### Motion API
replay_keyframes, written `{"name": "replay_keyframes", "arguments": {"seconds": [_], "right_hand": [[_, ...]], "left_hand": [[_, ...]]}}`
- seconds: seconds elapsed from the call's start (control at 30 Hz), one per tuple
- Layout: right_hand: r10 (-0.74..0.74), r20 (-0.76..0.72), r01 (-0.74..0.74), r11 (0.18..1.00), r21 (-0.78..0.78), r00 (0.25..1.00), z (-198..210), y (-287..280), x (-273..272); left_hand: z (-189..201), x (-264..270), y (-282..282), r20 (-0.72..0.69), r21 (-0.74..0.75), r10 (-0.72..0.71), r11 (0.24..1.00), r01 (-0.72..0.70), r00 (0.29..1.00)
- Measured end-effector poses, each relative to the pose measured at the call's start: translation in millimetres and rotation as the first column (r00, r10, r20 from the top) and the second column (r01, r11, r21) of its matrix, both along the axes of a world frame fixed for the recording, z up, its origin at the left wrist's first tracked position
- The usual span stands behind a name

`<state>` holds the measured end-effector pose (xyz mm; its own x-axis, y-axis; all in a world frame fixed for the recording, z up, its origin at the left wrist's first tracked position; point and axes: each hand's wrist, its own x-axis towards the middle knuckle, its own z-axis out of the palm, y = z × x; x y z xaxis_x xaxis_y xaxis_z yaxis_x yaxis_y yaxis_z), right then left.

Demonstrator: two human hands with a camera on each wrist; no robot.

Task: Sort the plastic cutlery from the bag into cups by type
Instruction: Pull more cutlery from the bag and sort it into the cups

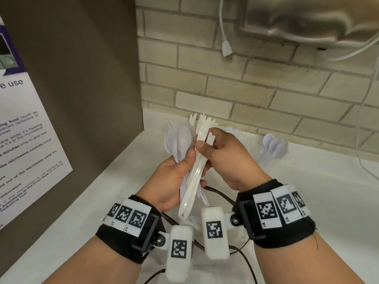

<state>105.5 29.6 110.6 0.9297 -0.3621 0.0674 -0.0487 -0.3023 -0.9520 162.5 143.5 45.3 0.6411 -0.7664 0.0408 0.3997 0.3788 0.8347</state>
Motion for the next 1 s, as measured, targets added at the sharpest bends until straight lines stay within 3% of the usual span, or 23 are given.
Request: {"name": "replay_keyframes", "arguments": {"seconds": [0.3, 0.57, 0.7, 0.87, 1.0], "right_hand": [[-0.013, -0.033, 0.015, 0.999, 0.046, 0.999, 0.7, -10.5, 2.9], [0.069, -0.043, -0.06, 0.983, 0.171, 0.997, 2.7, -17.7, 6.5], [0.083, -0.027, -0.076, 0.976, 0.203, 0.996, 5.6, -24.1, 4.4], [-0.069, 0.141, 0.045, 0.985, 0.165, 0.988, 34.7, -53.4, 0.6], [-0.303, 0.397, 0.305, 0.95, 0.06, 0.867, 52.1, -73.0, 28.0]], "left_hand": [[-1.3, 7.1, -1.0, -0.061, 0.064, 0.005, 0.998, -0.001, 0.998], [-3.1, 11.2, 2.0, -0.141, -0.019, -0.03, 0.999, 0.028, 0.99], [-3.1, 16.3, 3.0, -0.195, 0.014, 0.042, 0.999, -0.041, 0.98], [-10.3, 26.4, 9.9, -0.31, 0.156, 0.249, 0.965, -0.21, 0.918], [-8.9, 28.3, 12.8, -0.299, 0.151, 0.287, 0.956, -0.252, 0.91]]}}
